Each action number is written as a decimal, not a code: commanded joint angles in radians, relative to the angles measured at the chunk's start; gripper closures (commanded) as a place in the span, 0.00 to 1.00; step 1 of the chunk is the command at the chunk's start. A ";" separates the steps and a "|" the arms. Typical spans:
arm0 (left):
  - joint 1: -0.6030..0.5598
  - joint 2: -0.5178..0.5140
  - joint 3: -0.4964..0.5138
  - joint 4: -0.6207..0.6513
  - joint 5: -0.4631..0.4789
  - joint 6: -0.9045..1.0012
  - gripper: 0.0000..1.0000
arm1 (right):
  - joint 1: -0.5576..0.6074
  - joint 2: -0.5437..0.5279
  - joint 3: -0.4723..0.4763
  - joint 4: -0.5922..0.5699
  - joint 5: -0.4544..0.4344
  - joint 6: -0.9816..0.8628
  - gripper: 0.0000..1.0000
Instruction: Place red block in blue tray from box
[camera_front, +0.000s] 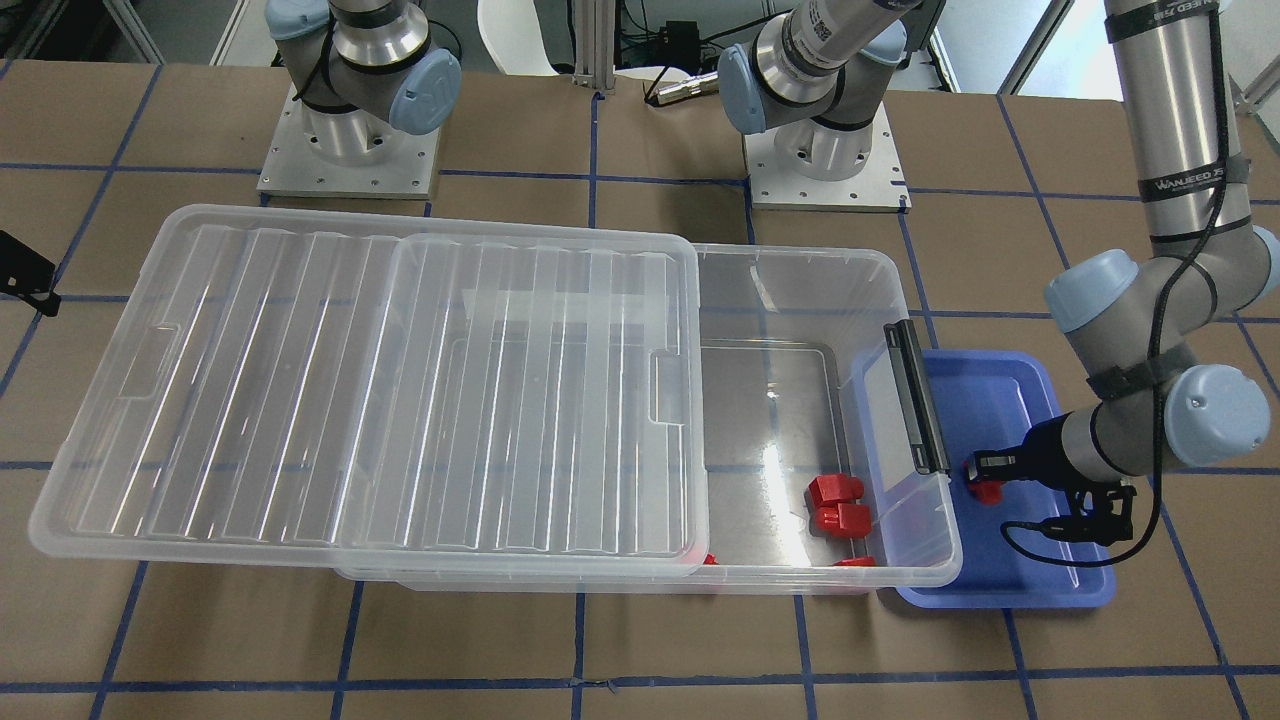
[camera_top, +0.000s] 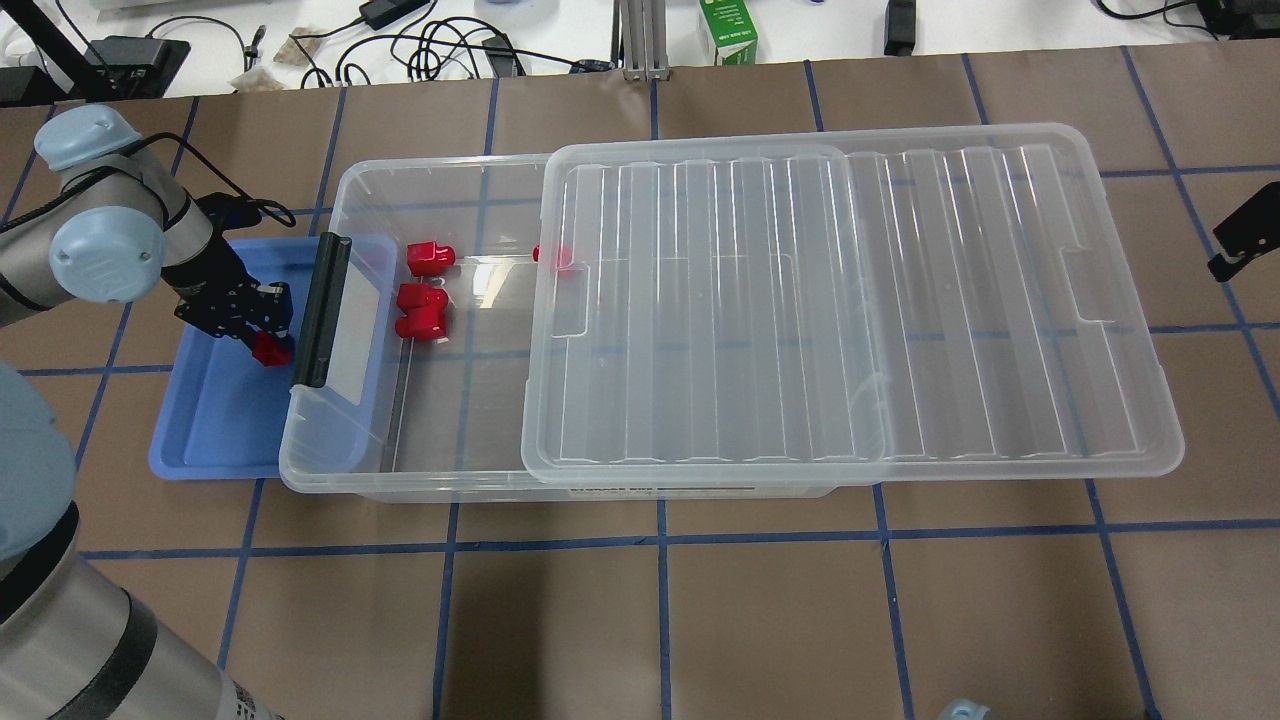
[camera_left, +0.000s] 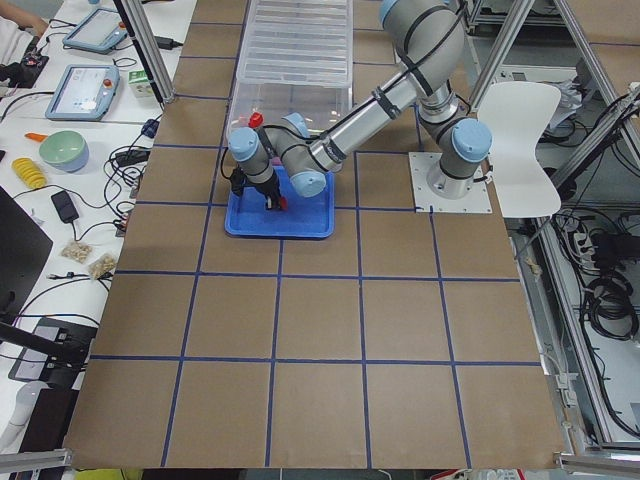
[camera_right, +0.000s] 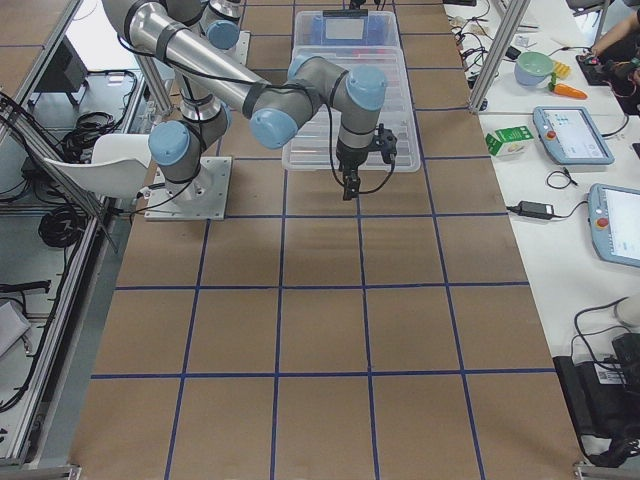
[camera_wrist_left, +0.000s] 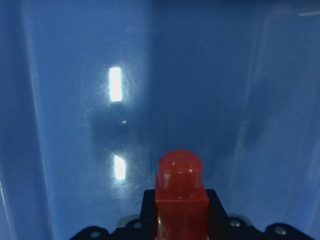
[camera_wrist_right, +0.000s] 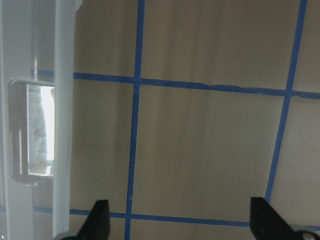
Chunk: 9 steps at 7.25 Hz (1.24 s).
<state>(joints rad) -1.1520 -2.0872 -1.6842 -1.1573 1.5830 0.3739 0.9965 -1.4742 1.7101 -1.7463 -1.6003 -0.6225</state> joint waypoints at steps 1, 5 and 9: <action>0.000 -0.008 0.003 0.007 0.002 -0.004 0.17 | 0.004 0.017 0.029 -0.025 0.002 0.070 0.00; -0.021 0.094 0.052 -0.080 0.005 0.000 0.00 | 0.008 0.014 0.086 -0.071 0.037 0.102 0.00; -0.058 0.297 0.296 -0.523 -0.011 -0.044 0.00 | 0.079 0.015 0.091 -0.085 0.039 0.170 0.00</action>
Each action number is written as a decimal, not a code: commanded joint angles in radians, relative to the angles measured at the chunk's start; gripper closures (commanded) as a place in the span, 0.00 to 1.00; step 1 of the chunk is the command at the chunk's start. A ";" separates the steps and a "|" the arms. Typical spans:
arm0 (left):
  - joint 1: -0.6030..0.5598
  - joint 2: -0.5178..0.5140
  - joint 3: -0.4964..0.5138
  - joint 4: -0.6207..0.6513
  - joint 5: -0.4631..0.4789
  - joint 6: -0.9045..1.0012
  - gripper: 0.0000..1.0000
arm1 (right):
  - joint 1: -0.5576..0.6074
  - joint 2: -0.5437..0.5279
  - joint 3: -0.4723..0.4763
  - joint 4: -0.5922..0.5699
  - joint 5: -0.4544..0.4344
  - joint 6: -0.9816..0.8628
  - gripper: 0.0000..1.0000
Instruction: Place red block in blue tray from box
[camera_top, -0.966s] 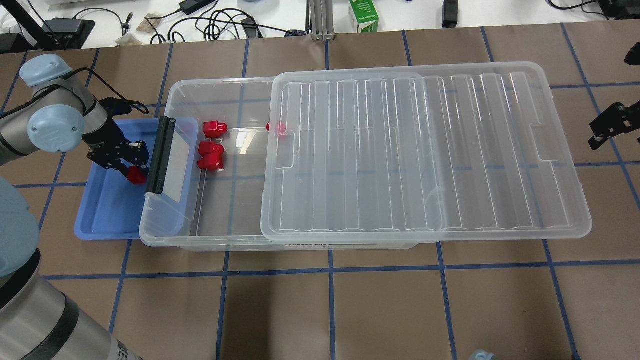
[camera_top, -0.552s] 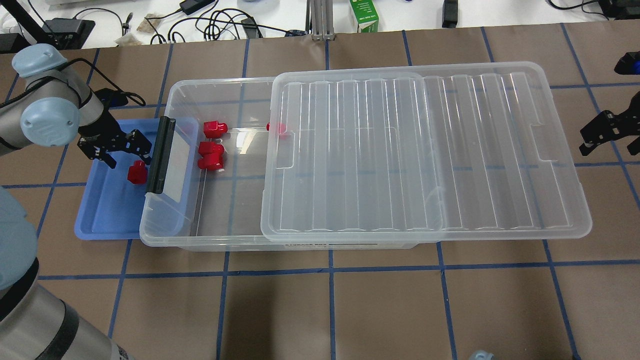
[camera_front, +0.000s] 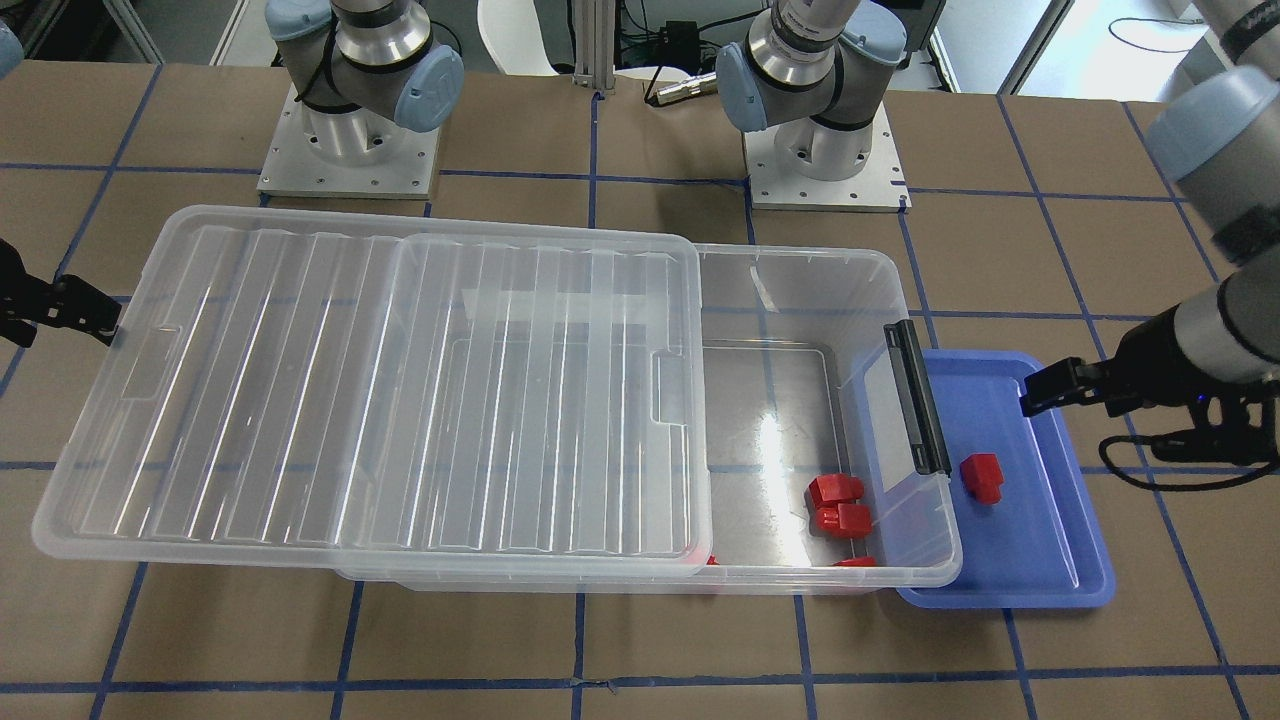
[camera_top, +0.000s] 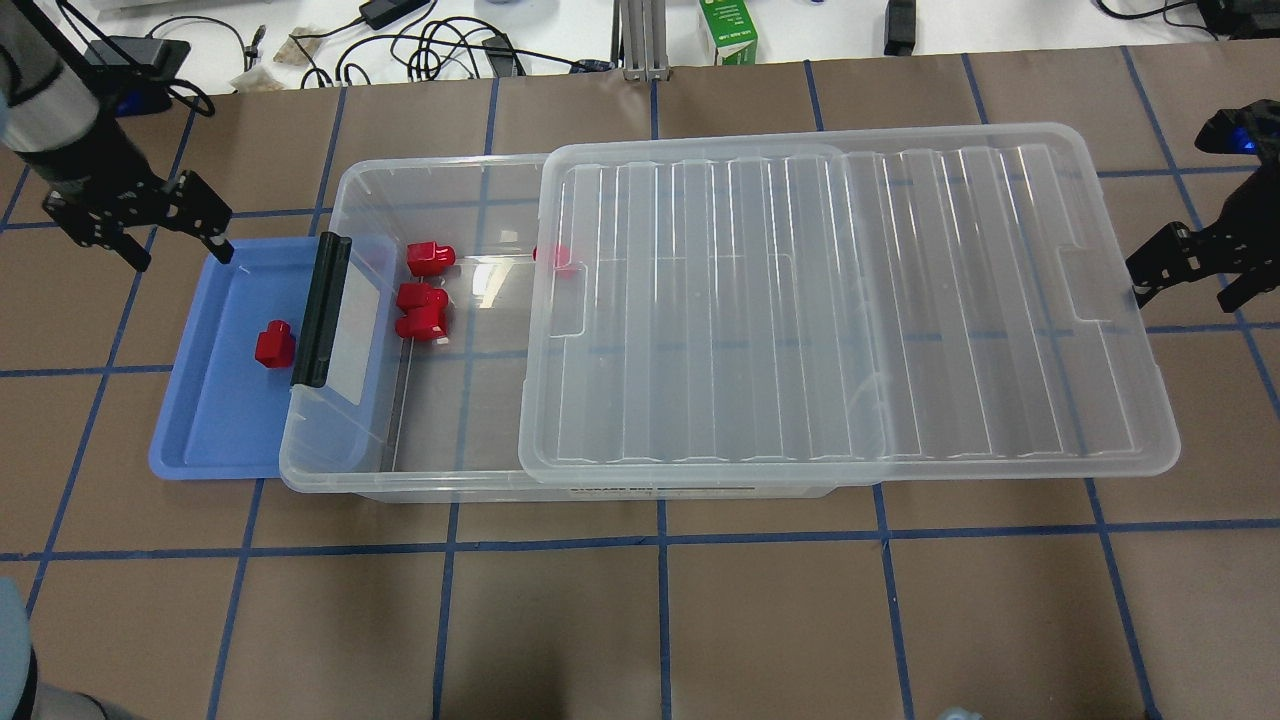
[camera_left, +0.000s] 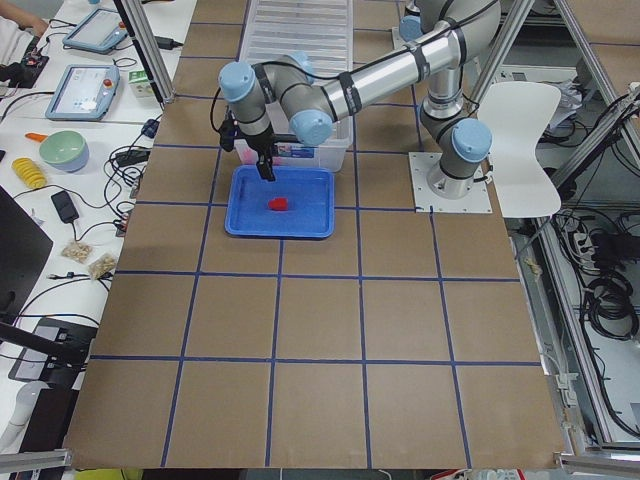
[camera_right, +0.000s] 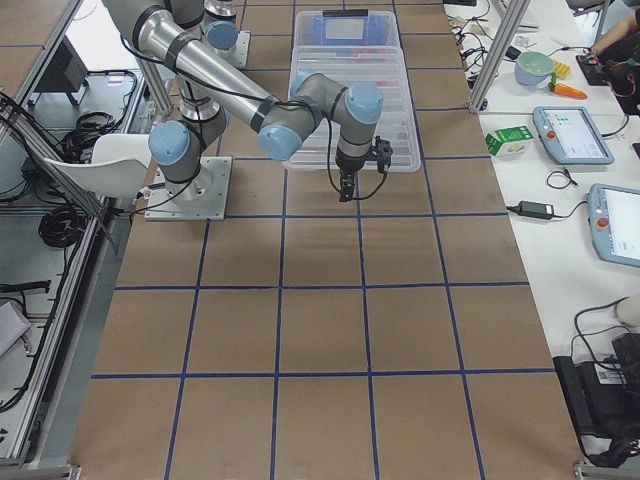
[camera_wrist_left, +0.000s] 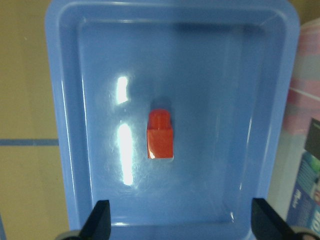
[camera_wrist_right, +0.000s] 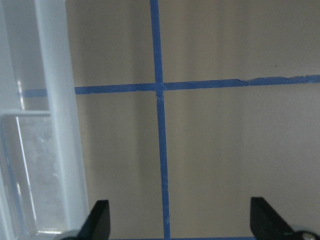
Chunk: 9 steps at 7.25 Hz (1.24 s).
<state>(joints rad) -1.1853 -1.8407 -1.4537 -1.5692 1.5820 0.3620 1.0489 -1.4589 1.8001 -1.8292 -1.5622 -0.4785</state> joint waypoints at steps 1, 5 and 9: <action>-0.087 0.082 0.062 -0.115 -0.010 -0.122 0.00 | 0.067 -0.001 0.001 -0.004 0.001 0.061 0.00; -0.310 0.203 -0.015 -0.115 -0.074 -0.217 0.00 | 0.241 0.003 0.001 -0.061 -0.002 0.276 0.00; -0.379 0.244 -0.103 -0.097 -0.032 -0.261 0.00 | 0.376 0.029 -0.002 -0.140 -0.003 0.351 0.00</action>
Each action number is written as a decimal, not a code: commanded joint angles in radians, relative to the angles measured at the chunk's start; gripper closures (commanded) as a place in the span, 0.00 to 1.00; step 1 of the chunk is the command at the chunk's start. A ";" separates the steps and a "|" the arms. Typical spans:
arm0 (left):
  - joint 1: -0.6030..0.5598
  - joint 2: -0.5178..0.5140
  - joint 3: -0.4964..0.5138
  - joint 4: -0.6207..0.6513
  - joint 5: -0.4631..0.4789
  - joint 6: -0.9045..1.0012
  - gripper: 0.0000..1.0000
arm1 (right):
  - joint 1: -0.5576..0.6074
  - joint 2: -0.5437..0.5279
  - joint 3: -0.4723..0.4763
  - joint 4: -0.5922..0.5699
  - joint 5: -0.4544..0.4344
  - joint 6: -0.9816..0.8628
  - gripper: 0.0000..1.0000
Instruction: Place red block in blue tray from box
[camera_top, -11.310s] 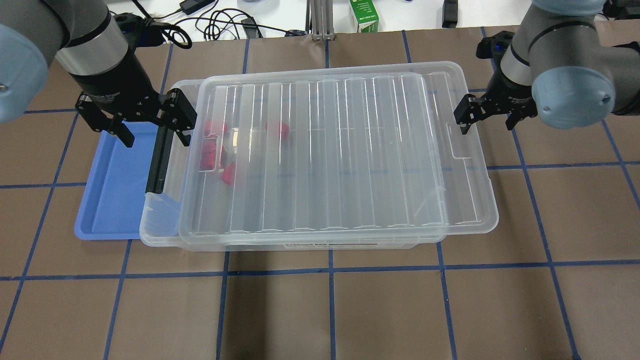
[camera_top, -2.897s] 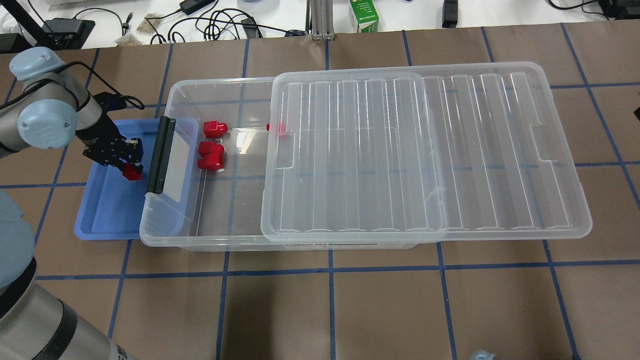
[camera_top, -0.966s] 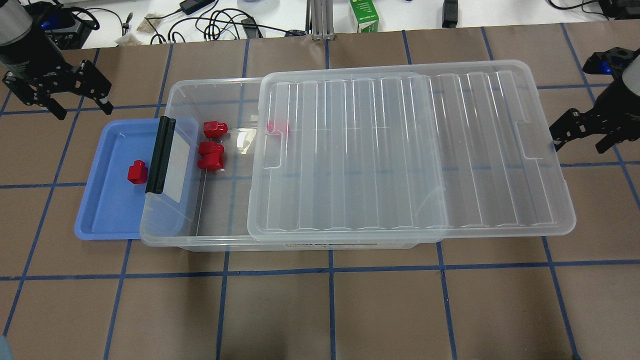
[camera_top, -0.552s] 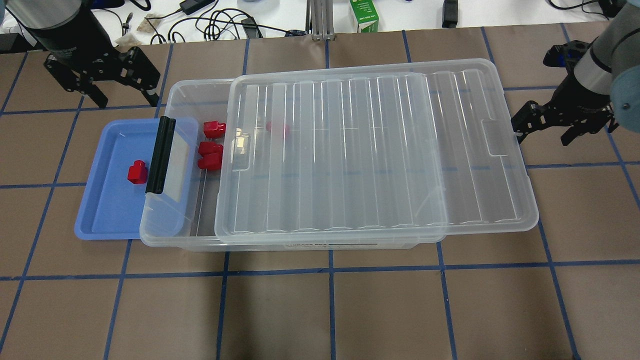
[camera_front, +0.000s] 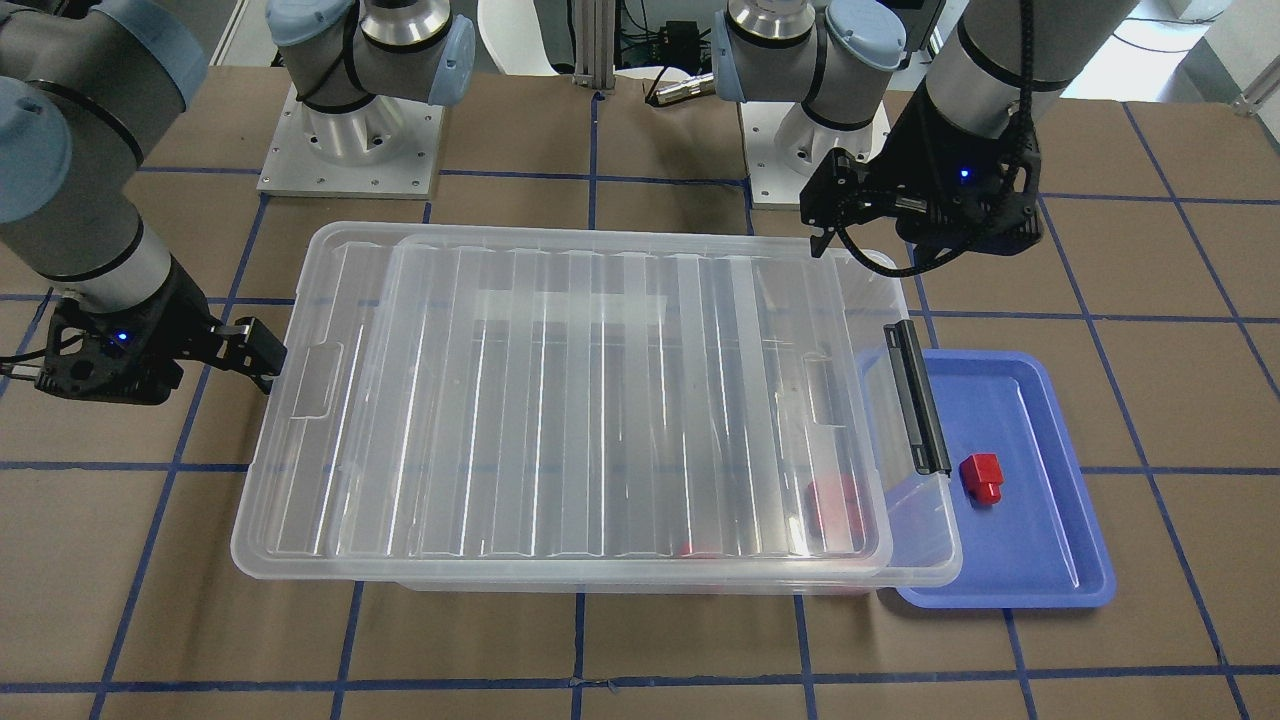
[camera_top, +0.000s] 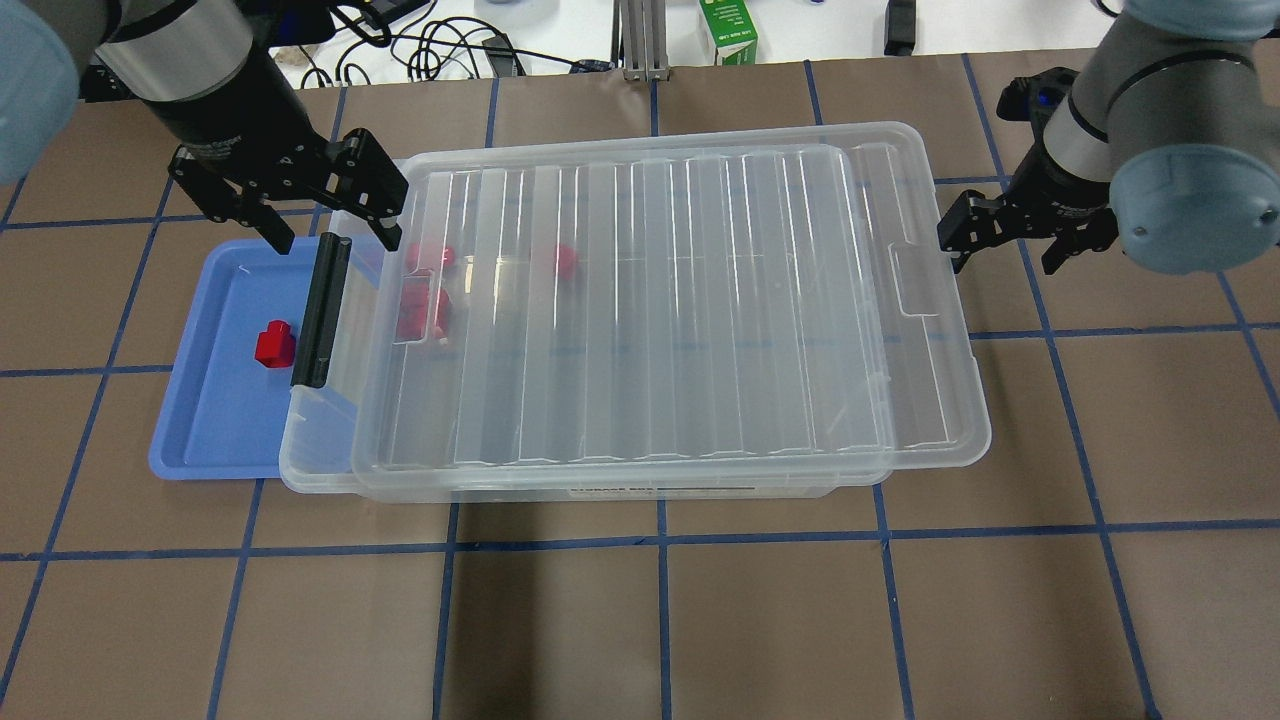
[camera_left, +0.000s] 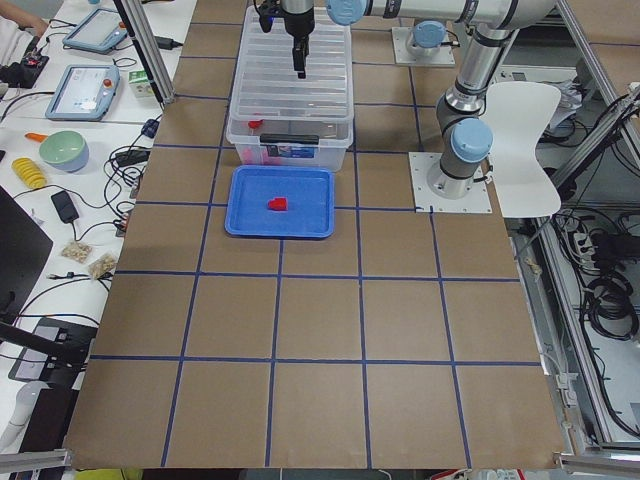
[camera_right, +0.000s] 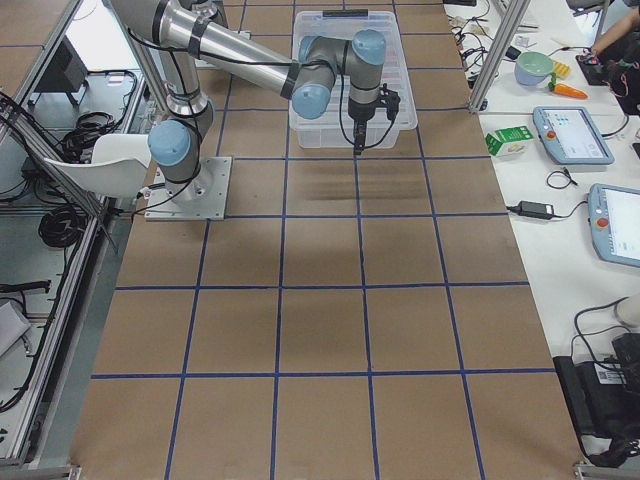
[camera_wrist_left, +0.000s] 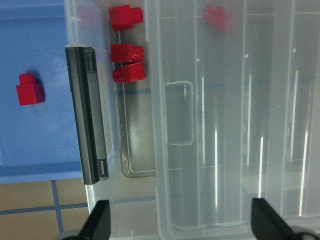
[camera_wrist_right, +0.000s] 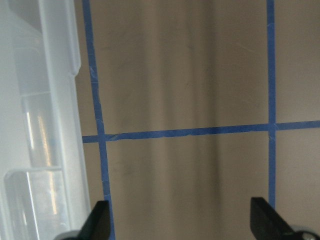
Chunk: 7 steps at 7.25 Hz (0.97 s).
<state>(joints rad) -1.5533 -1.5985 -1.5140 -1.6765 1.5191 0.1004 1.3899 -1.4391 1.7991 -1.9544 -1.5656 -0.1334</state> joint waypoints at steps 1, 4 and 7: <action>-0.013 0.011 -0.089 0.056 0.067 -0.004 0.00 | 0.064 0.014 -0.006 -0.033 -0.001 0.036 0.00; -0.007 0.045 -0.084 0.045 0.068 0.010 0.00 | 0.081 0.029 -0.007 -0.054 -0.001 0.032 0.00; 0.001 0.055 -0.089 0.029 0.070 0.010 0.00 | 0.070 0.011 -0.084 0.003 -0.014 0.001 0.00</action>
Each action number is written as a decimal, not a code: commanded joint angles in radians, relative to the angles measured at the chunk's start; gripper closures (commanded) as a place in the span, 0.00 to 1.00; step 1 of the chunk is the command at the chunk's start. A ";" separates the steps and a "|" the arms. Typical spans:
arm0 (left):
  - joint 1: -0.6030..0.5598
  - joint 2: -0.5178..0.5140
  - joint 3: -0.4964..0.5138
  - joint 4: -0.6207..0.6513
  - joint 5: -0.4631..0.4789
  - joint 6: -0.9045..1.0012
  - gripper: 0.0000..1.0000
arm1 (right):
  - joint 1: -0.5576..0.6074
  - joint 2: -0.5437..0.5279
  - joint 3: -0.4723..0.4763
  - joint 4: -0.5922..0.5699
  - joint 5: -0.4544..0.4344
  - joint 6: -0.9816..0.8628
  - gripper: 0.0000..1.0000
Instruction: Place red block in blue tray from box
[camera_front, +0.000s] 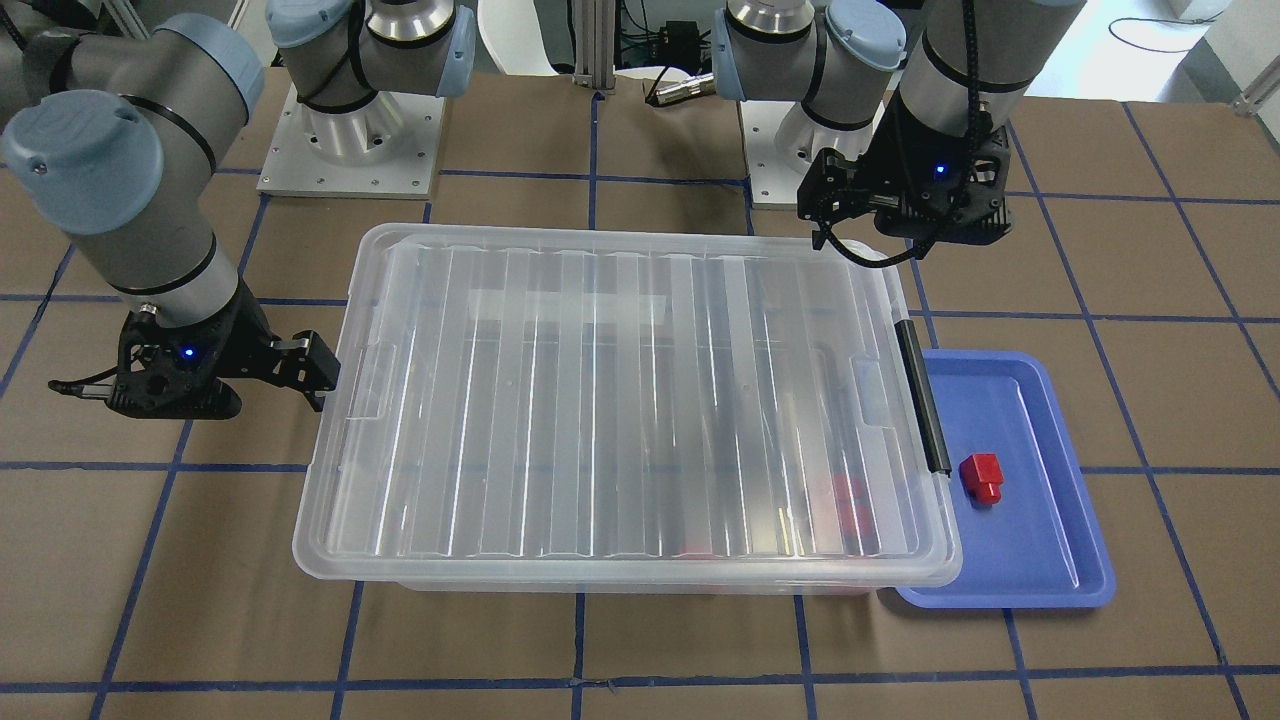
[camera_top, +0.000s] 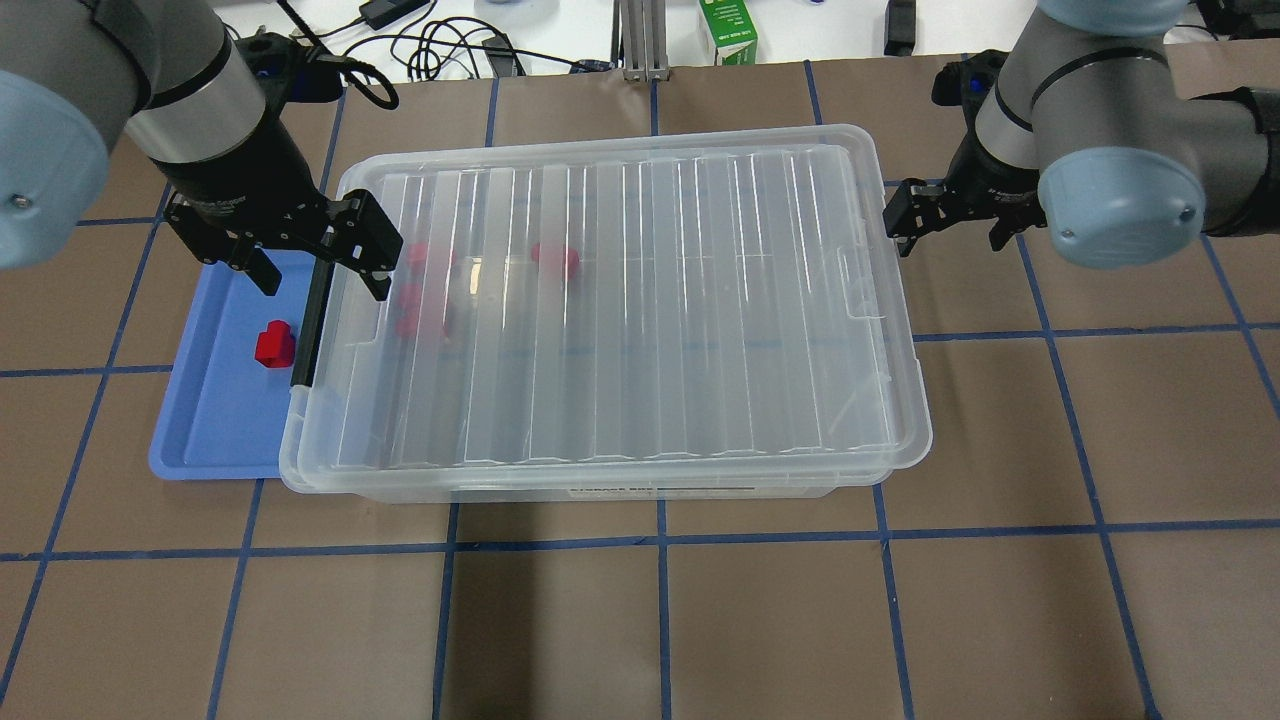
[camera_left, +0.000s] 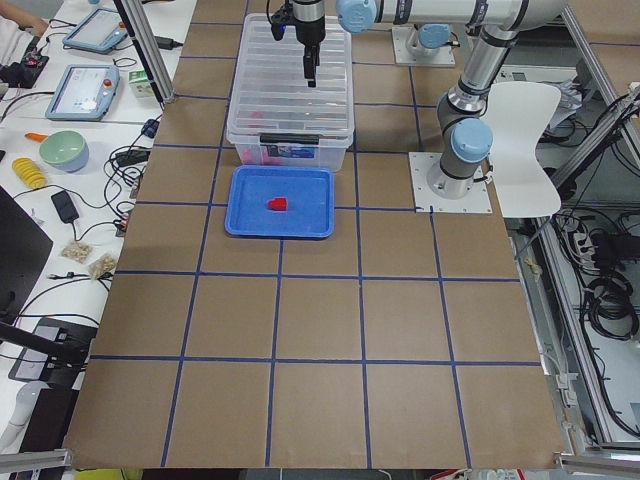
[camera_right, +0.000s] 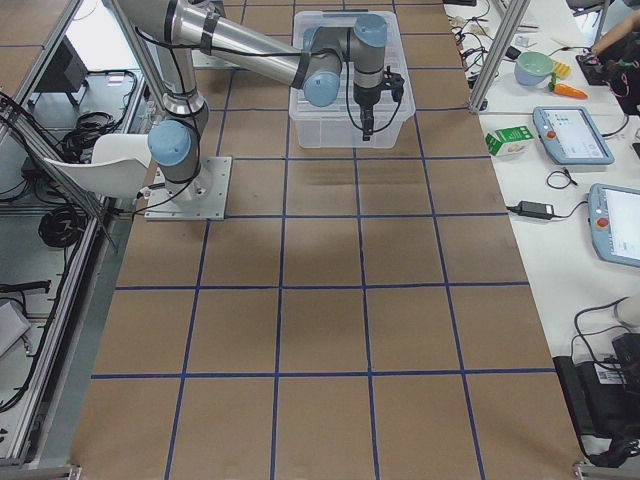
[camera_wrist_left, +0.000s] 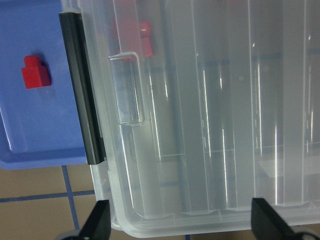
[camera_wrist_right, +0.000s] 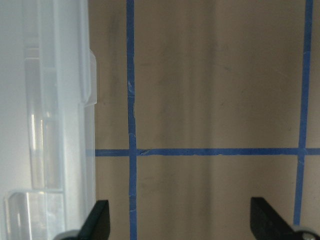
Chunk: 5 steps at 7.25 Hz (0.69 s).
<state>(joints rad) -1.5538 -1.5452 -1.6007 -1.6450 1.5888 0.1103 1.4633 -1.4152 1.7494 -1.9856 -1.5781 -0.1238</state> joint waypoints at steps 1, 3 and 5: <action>0.001 0.004 -0.004 -0.003 0.000 0.000 0.00 | -0.001 -0.059 -0.085 0.121 0.001 -0.007 0.00; 0.001 0.004 -0.011 -0.001 0.002 0.000 0.00 | 0.006 -0.141 -0.207 0.355 0.010 0.009 0.00; 0.003 0.004 -0.013 -0.001 0.004 0.000 0.00 | 0.024 -0.182 -0.232 0.455 0.010 0.021 0.00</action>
<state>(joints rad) -1.5514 -1.5416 -1.6122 -1.6460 1.5917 0.1105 1.4747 -1.5706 1.5336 -1.5892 -1.5685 -0.1117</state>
